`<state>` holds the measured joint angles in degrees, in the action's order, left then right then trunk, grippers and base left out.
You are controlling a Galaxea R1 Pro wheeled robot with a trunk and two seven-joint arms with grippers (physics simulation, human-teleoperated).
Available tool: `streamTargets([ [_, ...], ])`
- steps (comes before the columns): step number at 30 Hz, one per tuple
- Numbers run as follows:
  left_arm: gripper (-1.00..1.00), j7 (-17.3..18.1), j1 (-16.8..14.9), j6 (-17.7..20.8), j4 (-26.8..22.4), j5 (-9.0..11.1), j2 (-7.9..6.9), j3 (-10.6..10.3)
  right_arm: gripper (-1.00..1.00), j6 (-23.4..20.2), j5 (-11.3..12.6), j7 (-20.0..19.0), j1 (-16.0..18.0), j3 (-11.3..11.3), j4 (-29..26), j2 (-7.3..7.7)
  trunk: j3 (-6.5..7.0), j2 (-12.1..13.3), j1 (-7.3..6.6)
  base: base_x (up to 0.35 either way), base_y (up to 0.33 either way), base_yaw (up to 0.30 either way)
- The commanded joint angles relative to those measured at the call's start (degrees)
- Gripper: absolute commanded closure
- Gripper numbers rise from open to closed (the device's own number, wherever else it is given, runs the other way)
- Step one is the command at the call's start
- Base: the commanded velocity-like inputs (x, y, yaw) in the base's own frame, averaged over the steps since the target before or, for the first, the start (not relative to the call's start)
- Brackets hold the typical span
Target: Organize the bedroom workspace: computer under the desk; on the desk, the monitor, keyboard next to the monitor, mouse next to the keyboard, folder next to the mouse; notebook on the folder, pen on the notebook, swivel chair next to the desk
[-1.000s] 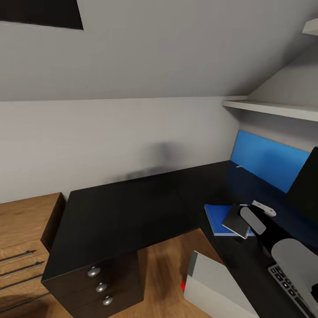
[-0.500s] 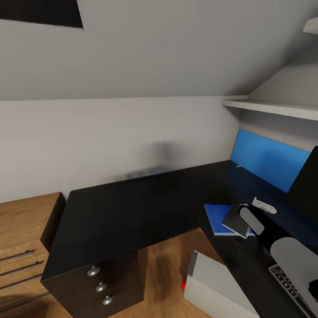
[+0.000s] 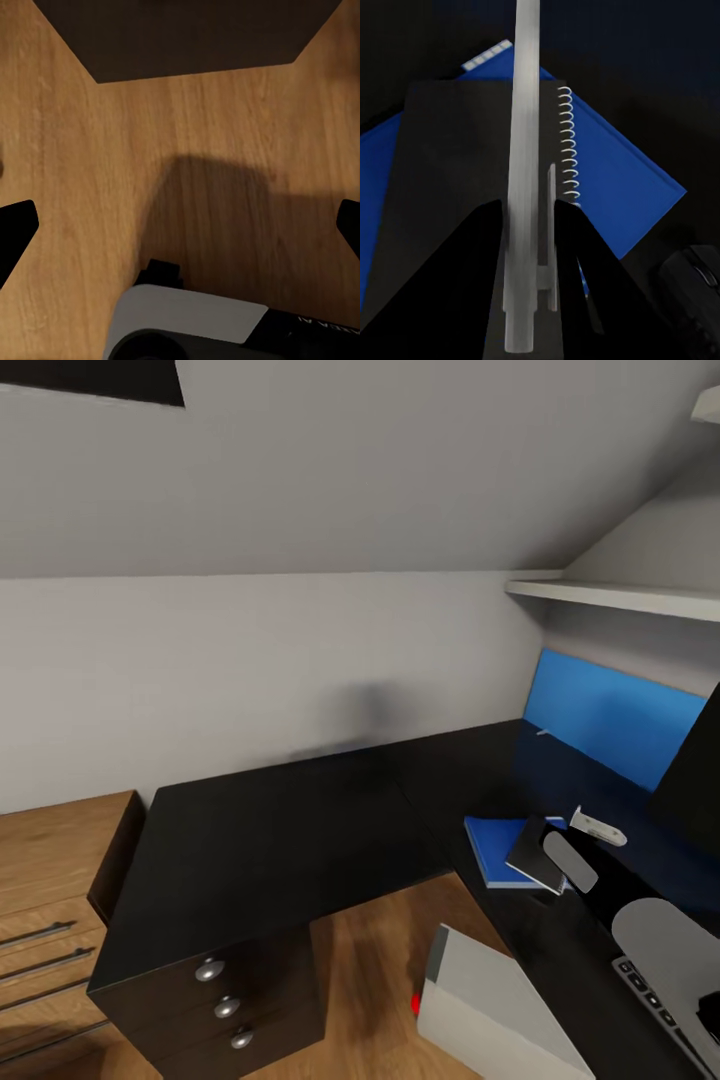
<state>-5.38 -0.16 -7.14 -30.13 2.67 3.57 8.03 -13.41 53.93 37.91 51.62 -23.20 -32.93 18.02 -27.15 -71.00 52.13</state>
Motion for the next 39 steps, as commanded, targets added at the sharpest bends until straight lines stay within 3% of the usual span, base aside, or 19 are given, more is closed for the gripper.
streamTargets([
  [1,-1.0,0.0,0.0,-0.2,0.0,0.3,0.04,0.1,1.0,-0.4,0.1,0.4,0.1,-0.4,-0.1,0.09,-0.25,-0.5,0.23,0.0,0.0,0.0],
  [22,-1.0,-0.1,0.0,-0.2,-0.2,0.3,-0.05,0.2,1.0,-0.4,0.2,0.4,0.1,-0.4,-0.1,-1.2,-4.02,-8.9,4.84,0.0,0.0,0.0],
  [39,-1.0,0.0,0.0,-0.2,-0.2,0.3,-0.05,0.2,1.0,-0.9,0.4,0.2,0.1,-0.5,-0.3,-1.24,-4.02,-8.9,4.84,0.0,0.0,0.0],
])
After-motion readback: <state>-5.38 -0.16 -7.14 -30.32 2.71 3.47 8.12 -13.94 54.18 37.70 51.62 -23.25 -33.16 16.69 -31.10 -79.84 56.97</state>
